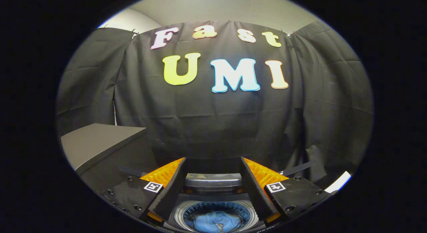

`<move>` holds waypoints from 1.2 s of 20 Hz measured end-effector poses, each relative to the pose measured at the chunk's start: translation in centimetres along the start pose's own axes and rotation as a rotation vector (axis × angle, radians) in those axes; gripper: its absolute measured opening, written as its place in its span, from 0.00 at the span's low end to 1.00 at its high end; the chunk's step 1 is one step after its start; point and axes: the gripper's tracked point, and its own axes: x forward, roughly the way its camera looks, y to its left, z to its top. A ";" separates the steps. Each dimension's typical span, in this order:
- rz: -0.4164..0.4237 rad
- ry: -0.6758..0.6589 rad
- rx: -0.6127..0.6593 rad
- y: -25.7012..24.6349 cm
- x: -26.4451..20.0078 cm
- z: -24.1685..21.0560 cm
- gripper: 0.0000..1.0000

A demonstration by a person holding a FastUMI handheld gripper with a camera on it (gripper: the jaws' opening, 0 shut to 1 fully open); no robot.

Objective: Put the clothes into the washing machine and then close the washing machine lid.

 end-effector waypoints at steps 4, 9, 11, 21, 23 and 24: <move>0.022 0.009 0.001 0.1 -1.4 -1.7 0.97; 0.024 0.070 0.002 -0.6 -3.1 -5.3 0.97; 0.023 0.089 0.008 -0.8 -3.6 -6.2 0.97; 0.027 0.063 0.010 -0.3 -6.2 -5.1 0.97; 0.034 0.044 0.007 0.4 -7.3 -4.0 0.97; 0.037 0.036 0.007 0.8 -7.8 -3.4 0.97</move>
